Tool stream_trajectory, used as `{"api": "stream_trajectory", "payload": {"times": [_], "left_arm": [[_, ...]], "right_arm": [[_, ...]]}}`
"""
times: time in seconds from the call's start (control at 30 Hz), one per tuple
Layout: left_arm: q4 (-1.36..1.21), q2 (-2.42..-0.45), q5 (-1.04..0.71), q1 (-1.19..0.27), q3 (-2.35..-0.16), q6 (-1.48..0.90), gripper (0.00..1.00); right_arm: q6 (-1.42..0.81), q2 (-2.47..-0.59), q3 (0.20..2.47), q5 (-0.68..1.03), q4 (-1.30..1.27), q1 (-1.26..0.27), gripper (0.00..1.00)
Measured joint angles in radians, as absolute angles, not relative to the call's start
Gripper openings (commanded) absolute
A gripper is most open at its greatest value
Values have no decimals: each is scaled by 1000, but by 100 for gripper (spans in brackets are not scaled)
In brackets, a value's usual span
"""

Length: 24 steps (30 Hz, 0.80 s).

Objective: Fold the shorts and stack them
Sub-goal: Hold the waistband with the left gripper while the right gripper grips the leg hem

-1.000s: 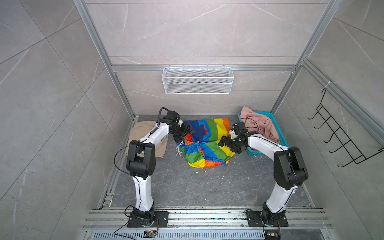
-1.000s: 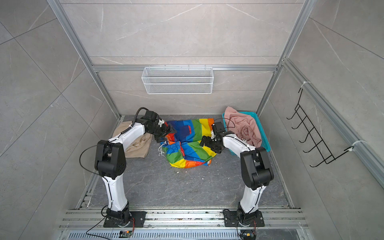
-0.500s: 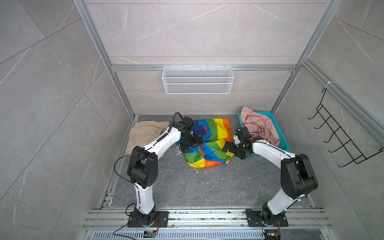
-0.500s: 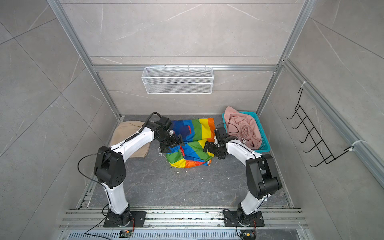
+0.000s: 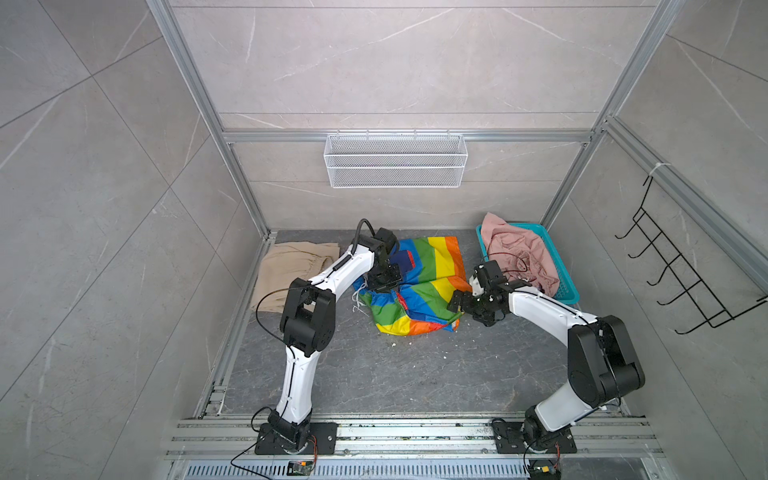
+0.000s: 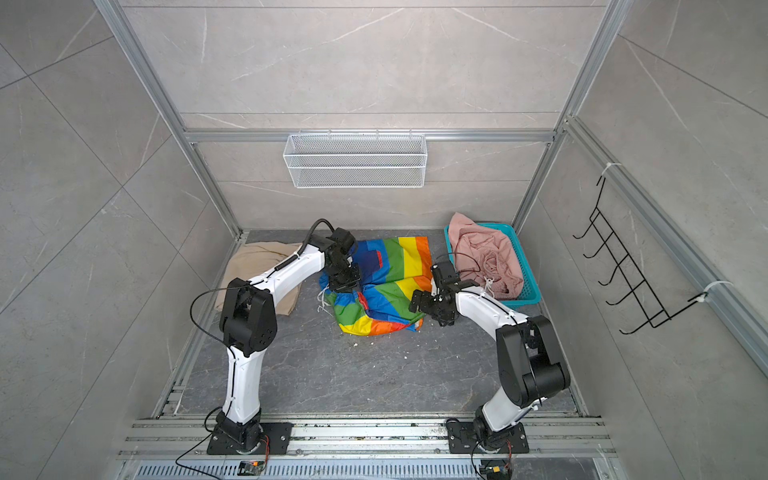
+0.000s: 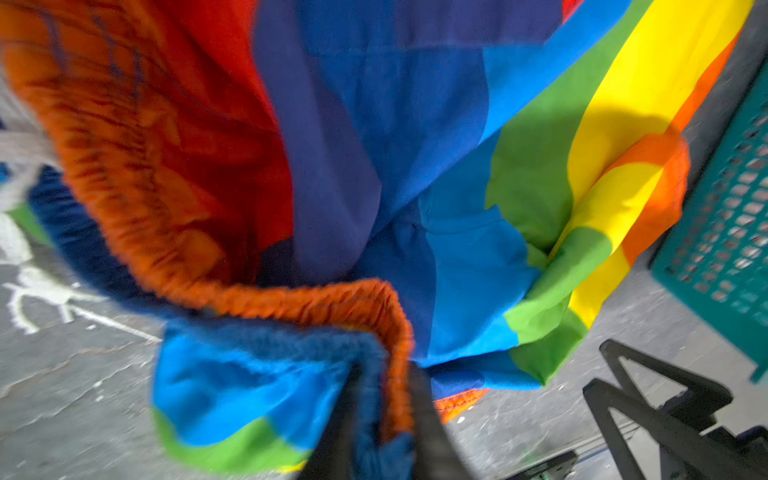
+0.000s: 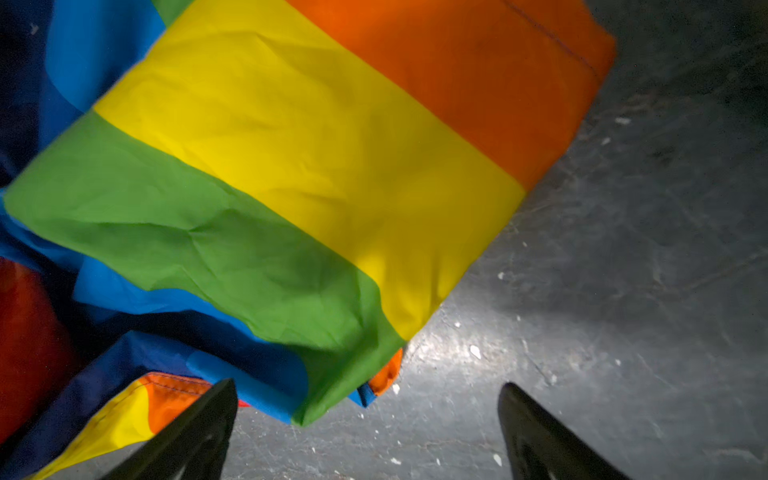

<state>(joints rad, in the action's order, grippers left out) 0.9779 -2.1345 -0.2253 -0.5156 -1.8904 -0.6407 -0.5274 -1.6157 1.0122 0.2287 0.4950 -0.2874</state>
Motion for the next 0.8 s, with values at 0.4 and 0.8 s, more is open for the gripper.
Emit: {"api": "stream_trajectory", "payload": {"times": [0.4,0.8], "left_arm": [[1077,-1865,-129,-351,-1806,-575,0],[1065,-1748,-144,-322,-1795,-583,0]], "right_arm": [[-625,-1600,881,319,367,-288,98],[-741,-1657,875,382,226,-287,90]]}}
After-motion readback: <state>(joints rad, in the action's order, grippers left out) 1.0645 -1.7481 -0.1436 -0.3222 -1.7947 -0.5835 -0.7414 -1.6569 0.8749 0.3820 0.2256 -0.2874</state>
